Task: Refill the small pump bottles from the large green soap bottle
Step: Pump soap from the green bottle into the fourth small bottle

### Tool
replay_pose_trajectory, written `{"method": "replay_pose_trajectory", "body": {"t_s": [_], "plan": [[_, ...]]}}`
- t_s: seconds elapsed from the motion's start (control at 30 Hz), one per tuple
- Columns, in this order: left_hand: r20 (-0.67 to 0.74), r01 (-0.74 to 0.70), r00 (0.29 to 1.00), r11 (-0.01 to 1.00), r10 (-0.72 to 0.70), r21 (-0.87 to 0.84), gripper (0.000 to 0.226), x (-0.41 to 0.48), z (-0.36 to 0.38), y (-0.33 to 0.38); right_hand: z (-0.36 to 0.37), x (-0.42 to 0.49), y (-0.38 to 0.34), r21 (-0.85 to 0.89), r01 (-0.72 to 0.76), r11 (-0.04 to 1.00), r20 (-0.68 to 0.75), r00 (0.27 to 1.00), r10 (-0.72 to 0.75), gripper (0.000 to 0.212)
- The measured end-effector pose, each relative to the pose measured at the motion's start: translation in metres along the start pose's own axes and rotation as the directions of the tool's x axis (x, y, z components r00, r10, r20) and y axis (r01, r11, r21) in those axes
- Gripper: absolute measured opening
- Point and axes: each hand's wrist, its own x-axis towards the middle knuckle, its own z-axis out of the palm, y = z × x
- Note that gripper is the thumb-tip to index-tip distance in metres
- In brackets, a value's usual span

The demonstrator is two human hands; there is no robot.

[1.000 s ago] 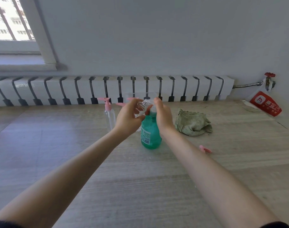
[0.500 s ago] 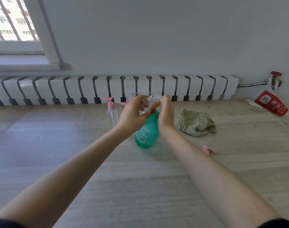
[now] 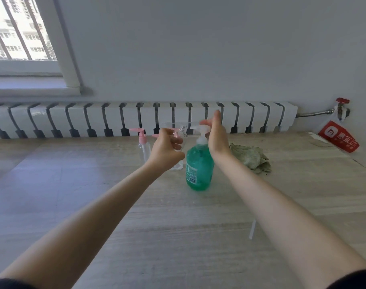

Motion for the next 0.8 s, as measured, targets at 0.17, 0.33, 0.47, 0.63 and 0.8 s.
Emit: {"method": "replay_pose_trajectory", "body": {"t_s": [0.17, 0.33, 0.47, 0.63, 0.8], "plan": [[-0.004, -0.017, 1.0, 0.999, 0.018, 0.03, 0.041, -0.001, -0.003, -0.004, -0.002, 0.008, -0.008, -0.454, 0.166, 0.876, -0.058, 0.975, -0.215, 0.032], [0.007, -0.022, 1.0, 1.0, 0.022, 0.009, 0.044, -0.003, -0.007, -0.007, 0.0, 0.014, -0.003, -0.419, 0.241, 0.875, 0.009, 0.965, -0.261, 0.038], [0.02, 0.006, 1.0, 0.999, -0.007, 0.041, 0.044, -0.003, -0.01, -0.011, -0.003, 0.016, -0.004, -0.373, 0.232, 0.898, 0.049, 0.972, -0.231, 0.037], [0.046, -0.007, 0.999, 0.996, 0.003, 0.086, 0.048, -0.002, -0.011, -0.011, -0.002, 0.022, -0.022, -0.345, 0.129, 0.93, 0.017, 0.991, -0.131, 0.046], [0.022, -0.036, 0.999, 0.996, 0.034, 0.087, 0.048, 0.001, -0.011, -0.007, 0.002, 0.039, -0.037, -0.488, -0.019, 0.872, 0.093, 0.993, 0.073, 0.038]]}}
